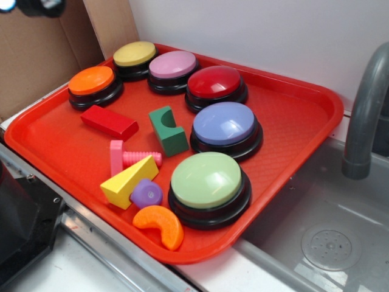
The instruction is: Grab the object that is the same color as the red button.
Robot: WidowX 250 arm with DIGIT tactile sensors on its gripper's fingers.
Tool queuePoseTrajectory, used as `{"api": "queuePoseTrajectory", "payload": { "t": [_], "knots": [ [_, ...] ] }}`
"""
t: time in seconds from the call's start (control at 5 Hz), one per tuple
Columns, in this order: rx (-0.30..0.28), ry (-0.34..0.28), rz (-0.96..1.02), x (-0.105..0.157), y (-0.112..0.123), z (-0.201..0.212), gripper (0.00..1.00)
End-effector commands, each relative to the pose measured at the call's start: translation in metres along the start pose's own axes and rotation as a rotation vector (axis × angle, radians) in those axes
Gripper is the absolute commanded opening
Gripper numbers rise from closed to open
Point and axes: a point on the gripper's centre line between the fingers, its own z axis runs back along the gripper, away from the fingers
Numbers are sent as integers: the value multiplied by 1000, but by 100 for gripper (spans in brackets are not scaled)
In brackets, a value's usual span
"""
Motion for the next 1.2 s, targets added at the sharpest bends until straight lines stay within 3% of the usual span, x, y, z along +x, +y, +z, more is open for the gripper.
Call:
{"api": "queuePoseTrajectory", "payload": {
  "t": [0.0,0.4,0.6,1.0],
  "knots": [
    [-66,-51,482,36,29,-49,100],
    [12,-176,890,61,66,-103,100],
    [-15,-125,962,69,68,-137,100],
    [16,-148,1155,78,79,-181,100]
  ]
}}
